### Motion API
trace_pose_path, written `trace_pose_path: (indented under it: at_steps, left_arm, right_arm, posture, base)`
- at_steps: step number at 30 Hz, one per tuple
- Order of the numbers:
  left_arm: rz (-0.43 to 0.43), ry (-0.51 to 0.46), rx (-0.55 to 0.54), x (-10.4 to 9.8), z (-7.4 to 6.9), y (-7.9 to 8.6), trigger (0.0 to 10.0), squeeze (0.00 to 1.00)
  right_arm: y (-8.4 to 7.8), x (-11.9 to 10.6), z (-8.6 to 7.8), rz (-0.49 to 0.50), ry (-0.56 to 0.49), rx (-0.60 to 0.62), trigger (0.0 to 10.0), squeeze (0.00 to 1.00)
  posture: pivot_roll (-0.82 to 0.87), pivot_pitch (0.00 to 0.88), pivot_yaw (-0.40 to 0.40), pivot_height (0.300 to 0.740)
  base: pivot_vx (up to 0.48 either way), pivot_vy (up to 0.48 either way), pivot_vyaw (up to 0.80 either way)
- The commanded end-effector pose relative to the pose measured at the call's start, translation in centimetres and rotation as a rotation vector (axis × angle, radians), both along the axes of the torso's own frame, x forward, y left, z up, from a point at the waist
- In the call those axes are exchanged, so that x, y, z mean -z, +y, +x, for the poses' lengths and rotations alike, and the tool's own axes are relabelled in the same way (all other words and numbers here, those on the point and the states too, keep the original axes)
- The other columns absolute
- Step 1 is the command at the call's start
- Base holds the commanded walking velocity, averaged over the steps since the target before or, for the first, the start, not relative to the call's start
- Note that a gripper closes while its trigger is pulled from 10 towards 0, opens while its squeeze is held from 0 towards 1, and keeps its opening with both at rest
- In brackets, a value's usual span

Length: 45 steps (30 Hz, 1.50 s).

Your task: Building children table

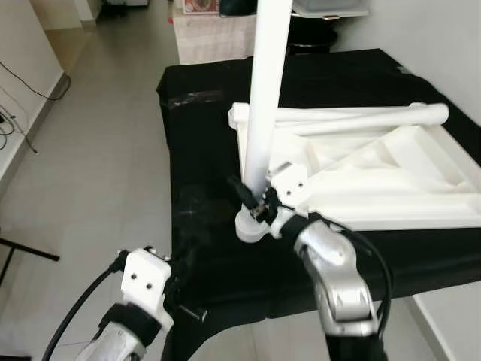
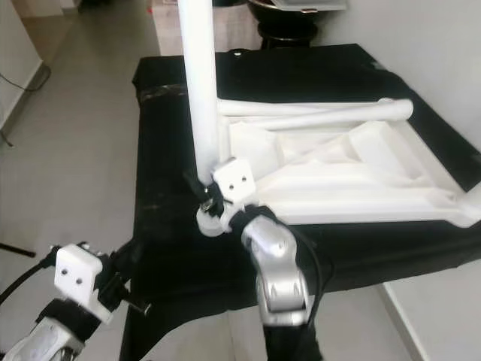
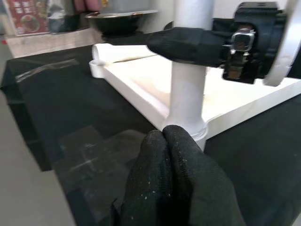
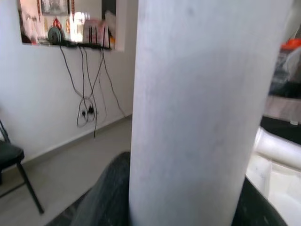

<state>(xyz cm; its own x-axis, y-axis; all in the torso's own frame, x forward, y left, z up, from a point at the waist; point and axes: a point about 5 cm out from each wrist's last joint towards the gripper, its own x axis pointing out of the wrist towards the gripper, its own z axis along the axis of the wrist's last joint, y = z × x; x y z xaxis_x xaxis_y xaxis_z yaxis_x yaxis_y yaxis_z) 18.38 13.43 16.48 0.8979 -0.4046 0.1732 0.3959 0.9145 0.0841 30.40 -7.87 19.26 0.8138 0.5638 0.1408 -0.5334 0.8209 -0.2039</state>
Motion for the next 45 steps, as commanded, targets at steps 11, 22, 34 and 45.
trace_pose_path:
  at_steps: [11,22,34,45]
  left_arm:
    - [-0.002,0.008,-0.022,0.4,0.2,0.2,10.0,0.0]
    - [-0.008,0.007,-0.011,0.2,-0.3,-0.1,10.0,0.0]
    - [-0.001,0.03,0.002,0.0,-1.6,-0.3,10.0,0.0]
    - [0.004,0.047,0.01,-0.1,-2.6,-0.5,10.0,0.0]
  right_arm:
    - [-0.3,0.2,-0.3,0.028,0.15,-0.264,10.0,1.0]
    - [-2.4,-3.0,2.0,-0.213,0.094,-0.756,10.0,0.0]
    - [-2.8,-5.7,4.8,-0.214,0.16,-0.952,10.0,0.0]
    - [-2.5,-6.2,5.7,-0.221,0.185,-1.039,0.0,0.0]
  posture:
    - [0.03,0.127,-0.045,0.74]
    - [0.1,0.156,-0.044,0.74]
    - [0.15,0.211,-0.042,0.74]
    - [0.17,0.237,-0.04,0.74]
  base:
    - [0.0,0.0,0.0]
    - [0.0,0.0,0.0]
    - [0.0,0.0,0.0]
    - [0.0,0.0,0.0]
